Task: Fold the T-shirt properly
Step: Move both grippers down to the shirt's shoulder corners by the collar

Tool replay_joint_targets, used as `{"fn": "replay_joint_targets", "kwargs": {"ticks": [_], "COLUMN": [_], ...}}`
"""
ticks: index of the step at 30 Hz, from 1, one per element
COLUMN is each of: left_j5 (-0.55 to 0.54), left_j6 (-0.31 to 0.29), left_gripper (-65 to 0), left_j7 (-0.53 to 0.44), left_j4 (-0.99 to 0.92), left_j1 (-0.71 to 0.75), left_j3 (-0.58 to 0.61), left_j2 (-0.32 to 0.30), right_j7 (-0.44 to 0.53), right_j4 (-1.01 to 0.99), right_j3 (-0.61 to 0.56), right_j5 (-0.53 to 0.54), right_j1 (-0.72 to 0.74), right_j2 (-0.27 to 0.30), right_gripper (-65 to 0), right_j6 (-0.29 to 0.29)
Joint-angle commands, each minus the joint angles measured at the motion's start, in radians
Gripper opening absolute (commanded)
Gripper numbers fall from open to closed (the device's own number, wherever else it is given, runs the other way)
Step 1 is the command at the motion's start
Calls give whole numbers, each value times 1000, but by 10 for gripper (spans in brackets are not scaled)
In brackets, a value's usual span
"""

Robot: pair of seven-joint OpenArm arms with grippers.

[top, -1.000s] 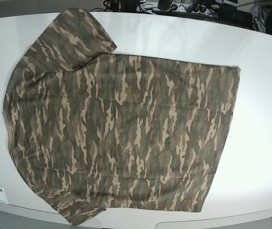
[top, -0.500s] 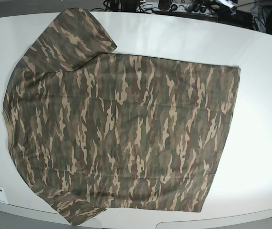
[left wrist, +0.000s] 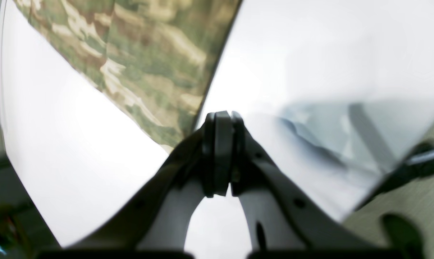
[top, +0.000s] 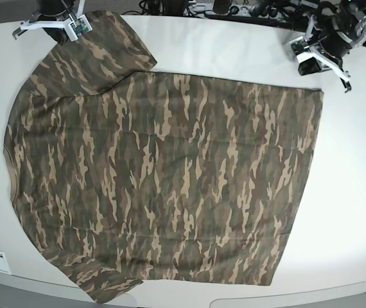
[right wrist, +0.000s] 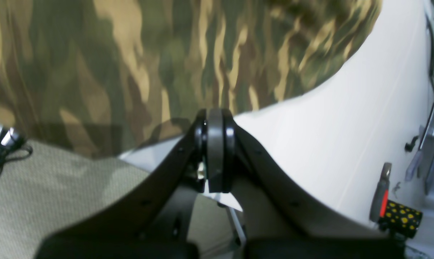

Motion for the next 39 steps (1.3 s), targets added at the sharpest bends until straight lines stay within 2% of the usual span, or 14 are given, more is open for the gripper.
{"fn": "replay_joint_targets", "kwargs": {"ticks": [1, 4, 6, 9, 12, 13, 17, 21, 25, 28, 31, 39], "left_j5": [19, 8, -17, -70, -109, -111, -89, 46, 199, 266, 320, 449], "left_j6": [-15, -103, -185, -322, -386, -386, -386, -386, -371, -300, -262, -127], "left_gripper": [-650, -650, -650, -486, -352, -335, -334, -334, -334, -334, -334, -334], "left_j7": [-39, -160, -218, -247, -247, -248, -252, -342, -436, -438, -438, -443], "left_j4": [-23, -130, -177, -217, -229, -230, -230, -231, -232, -232, -232, -304], "left_j1": [-19, -97, -142, -203, -233, -232, -232, -229, -230, -230, -230, -236], "left_j3": [-7, -7, -7, -6, -6, -6, -5, 8, 76, 134, 183, 269], "left_j2": [-28, -73, -90, -119, -153, -167, -224, -278, -327, -352, -365, -364], "right_j7": [13, 32, 32, 32, 32, 31, 32, 32, 32, 32, 32, 32], "right_j4": [15, 15, 15, 15, 15, 15, 15, 15, 15, 15, 15, 15], "right_j3": [3, 2, 2, 2, 2, 2, 2, 2, 2, 2, 2, 2], "right_j5": [-13, -12, -12, -12, -12, -12, -11, -8, -4, -4, -4, -4], "right_j1": [-5, 0, 0, 0, 0, 0, 0, 0, 0, 0, 0, 0], "right_j2": [8, 8, 8, 8, 8, 8, 8, 8, 8, 8, 8, 8], "right_gripper": [-650, -650, -650, -650, -650, -650, -650, -650, -650, -650, -650, -650], "right_j6": [-20, -20, -19, -20, -20, -20, -20, -20, -20, -20, -20, -20]}}
